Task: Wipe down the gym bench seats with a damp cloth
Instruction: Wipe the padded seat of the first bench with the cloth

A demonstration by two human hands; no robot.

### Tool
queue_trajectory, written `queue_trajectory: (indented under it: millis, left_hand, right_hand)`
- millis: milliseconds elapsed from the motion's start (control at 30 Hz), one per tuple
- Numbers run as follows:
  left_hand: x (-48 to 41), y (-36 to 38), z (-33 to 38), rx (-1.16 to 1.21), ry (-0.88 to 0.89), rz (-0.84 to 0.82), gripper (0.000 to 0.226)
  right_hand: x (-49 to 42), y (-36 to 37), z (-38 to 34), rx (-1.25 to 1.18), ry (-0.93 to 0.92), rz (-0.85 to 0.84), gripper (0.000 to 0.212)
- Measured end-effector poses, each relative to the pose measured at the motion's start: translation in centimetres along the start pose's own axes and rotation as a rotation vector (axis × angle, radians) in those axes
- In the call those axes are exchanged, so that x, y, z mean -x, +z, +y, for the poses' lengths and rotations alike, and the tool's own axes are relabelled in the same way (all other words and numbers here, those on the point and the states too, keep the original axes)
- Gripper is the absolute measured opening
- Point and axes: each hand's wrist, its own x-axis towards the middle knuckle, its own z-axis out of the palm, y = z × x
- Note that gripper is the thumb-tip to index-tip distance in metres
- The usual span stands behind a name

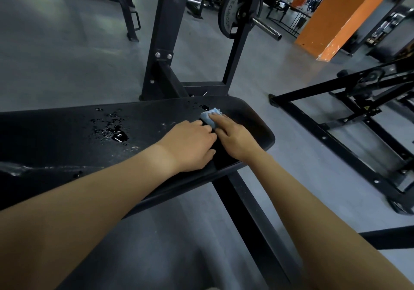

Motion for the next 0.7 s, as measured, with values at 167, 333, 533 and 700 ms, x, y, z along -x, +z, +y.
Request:
queue_trajectory:
  millis: [167,333,533,700]
  left_hand:
    - [-0.3,0.2,1.9,-0.101,-0.066,-0.022,0.044]
    - [0.2,0.2,1.9,-0.119,-0.072,-0.033,0.048]
    - [0.5,0.5,2.6,-0.110,-0.119,-0.044,0.046]
    - [0.8,0.5,3.1,-0.107,-0.145,-0.045,0.046]
  right_hand:
    - [1.6,-1.4,3.5,0.002,0.319,0.201,0.044]
    - [3.1,-1.6,5.6,0.033,0.484,0.243,0.046]
    - [6.0,-0.2,1.3,0.000,0.190,0.126,0.044]
    - [8.0,-0.3,1.1,-0.092,0.043,0.063,0.046]
